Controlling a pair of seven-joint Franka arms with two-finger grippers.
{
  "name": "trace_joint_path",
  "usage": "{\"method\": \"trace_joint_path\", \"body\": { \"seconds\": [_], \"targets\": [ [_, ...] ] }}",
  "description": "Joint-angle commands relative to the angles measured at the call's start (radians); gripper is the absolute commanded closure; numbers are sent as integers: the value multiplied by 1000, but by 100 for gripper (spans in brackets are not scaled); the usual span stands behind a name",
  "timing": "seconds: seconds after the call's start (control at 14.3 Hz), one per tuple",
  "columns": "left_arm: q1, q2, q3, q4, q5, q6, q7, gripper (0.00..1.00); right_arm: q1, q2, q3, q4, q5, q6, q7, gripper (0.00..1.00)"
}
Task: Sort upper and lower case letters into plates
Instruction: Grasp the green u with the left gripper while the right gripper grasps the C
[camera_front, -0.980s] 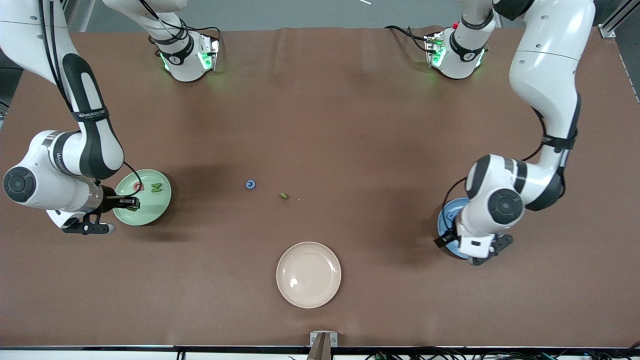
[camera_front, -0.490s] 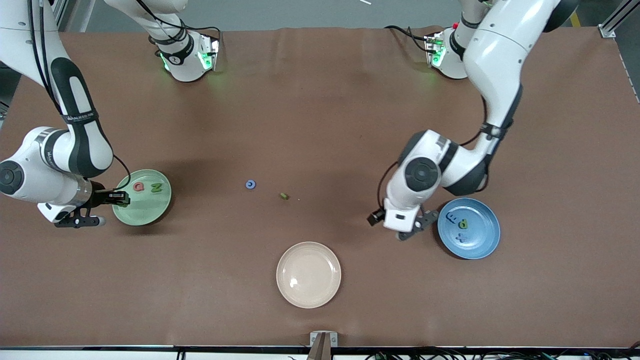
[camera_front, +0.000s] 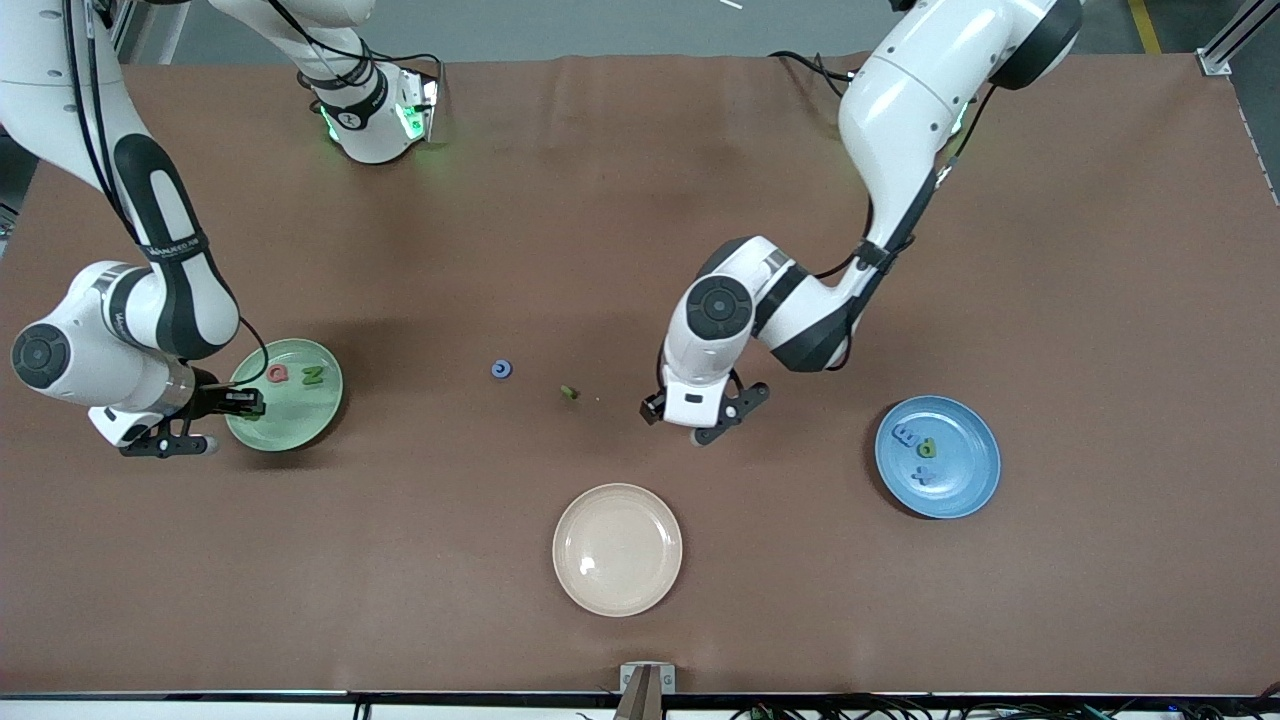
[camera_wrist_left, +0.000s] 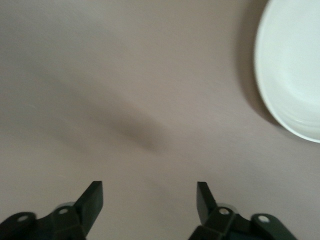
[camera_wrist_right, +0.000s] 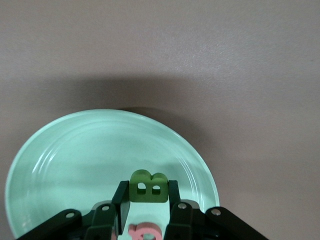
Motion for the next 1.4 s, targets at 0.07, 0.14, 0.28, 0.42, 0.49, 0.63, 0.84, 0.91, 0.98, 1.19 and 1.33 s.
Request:
{"method": "trace_joint_path", "body": {
  "seconds": [0.07,0.14,0.28,0.42,0.49,0.63,0.84,0.91,0.98,1.19,1.33],
  "targets": [
    [-64,80,13,95,-15,89,-85,22,-12,21,21,-26,-11,44,-7,81],
    [-77,96,13,120,-15,91,-107,22,-9,21,23,-35,-7,47,-7,81],
    [-106,123,21,154,-15,95,-133,24,-2,20,23,-40,-7,48,-5,72],
    [-161,160,56,191,-15,112,-170,27,6,8,23,-41,-7,33,4,10],
    [-190,176,81,200,-16,123,-191,29,20,-11,21,-38,-7,3,7,0],
    [-227,191,102,209,-16,126,-213,33,46,-83,21,-32,-8,-101,62,0],
    [-245,219,104,261,-16,135,-253,36,136,-167,21,-35,-10,-200,188,0],
    [-249,226,108,264,-16,146,-256,36,174,-184,21,-35,-10,-232,267,0],
    [-255,228,110,269,-16,161,-257,37,210,-196,21,-35,-10,-252,348,0],
    [-270,255,124,292,-16,181,-268,40,337,-209,23,-41,-8,-257,606,0],
    [-273,265,125,301,-16,189,-279,43,421,-201,24,-43,-5,-246,759,0]
  ]
}}
